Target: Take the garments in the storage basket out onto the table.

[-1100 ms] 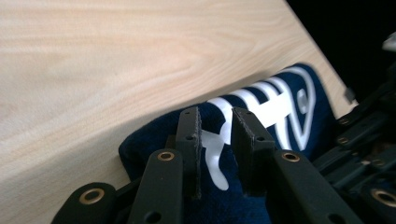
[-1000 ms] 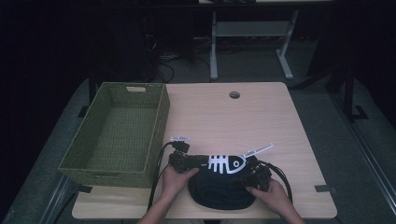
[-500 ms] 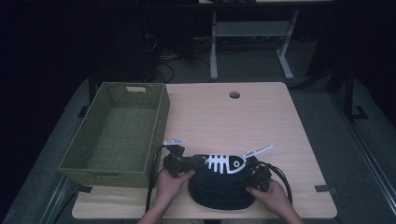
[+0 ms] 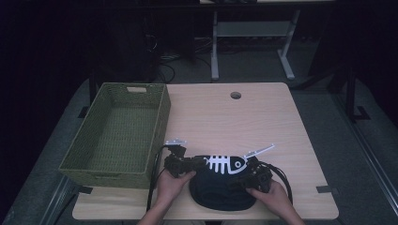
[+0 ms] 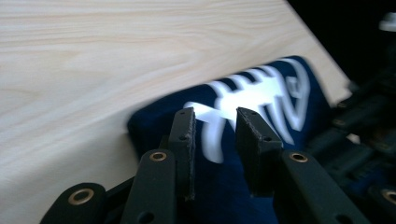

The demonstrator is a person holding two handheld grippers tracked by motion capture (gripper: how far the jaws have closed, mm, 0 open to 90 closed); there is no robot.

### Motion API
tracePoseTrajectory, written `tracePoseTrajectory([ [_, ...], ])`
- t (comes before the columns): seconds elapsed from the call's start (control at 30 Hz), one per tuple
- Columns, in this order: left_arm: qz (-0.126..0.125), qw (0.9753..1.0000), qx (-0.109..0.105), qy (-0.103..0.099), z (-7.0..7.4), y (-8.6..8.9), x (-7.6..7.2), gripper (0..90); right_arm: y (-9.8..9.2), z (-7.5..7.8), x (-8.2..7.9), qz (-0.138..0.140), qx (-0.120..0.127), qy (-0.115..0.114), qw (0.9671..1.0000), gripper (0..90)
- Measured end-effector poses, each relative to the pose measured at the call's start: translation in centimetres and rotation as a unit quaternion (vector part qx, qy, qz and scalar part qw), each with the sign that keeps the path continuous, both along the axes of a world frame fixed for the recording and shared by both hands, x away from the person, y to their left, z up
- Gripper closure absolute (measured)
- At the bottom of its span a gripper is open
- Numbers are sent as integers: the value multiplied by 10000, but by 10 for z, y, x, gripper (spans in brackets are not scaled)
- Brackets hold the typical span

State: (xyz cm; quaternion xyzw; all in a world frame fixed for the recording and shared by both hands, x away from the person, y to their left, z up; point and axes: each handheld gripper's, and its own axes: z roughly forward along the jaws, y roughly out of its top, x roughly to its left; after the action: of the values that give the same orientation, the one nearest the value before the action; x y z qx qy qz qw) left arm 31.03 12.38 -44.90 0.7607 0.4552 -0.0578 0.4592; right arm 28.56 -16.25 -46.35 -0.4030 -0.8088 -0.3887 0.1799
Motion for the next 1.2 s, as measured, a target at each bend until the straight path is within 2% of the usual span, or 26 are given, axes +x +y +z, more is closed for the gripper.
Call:
tracePoseTrajectory([
  [0.03,-169,9998,-59,5,4,0,-7,680,1,4,-2,-18,105,-51,9999,760],
  [0.07,-169,9998,-59,5,4,0,-7,680,2,6,-3,7,122,-78,9999,762],
  [0.1,-320,9994,-129,42,6,-2,-15,681,4,7,-5,26,146,-84,9999,764],
  [0.13,-320,9994,-129,42,6,-2,-15,682,4,7,-5,26,146,-84,9999,764],
  [0.2,-488,9986,-175,61,8,-3,-24,683,7,10,-8,99,252,-128,9996,778],
  [0.27,-701,9969,-283,217,6,-5,-31,678,9,11,-11,155,233,-131,9995,783],
  [0.3,-901,9946,-306,413,2,-8,-35,661,10,9,-12,173,205,-100,9996,796],
  [0.33,-940,9943,-269,434,0,-9,-39,662,10,7,-13,171,168,-79,9997,799],
  [0.5,-987,9940,-101,469,-12,-7,-41,701,14,-2,-14,210,-4,-17,9998,826],
  [0.67,-1038,9935,-81,469,-14,-7,-42,697,13,-1,-14,242,41,-17,9997,799],
  [0.7,-1030,9931,-191,519,-11,-6,-39,685,10,2,-14,230,132,-84,9996,790],
  [0.8,-1044,9932,-225,467,-8,-6,-40,677,3,7,-14,150,219,-109,9996,789],
  [0.87,-1119,9917,-400,492,-4,-8,-40,679,-4,9,-13,84,281,-126,9995,789],
  [0.9,-1154,9913,-419,483,-3,-9,-40,683,-8,10,-13,32,300,-147,9994,790],
  [1.07,-1195,9910,-339,495,-4,-11,-41,683,-22,14,-15,-126,349,-183,9991,785],
  [1.2,-1182,9914,-252,502,-8,-9,-43,683,-33,10,-24,-141,333,-152,9992,785],
])
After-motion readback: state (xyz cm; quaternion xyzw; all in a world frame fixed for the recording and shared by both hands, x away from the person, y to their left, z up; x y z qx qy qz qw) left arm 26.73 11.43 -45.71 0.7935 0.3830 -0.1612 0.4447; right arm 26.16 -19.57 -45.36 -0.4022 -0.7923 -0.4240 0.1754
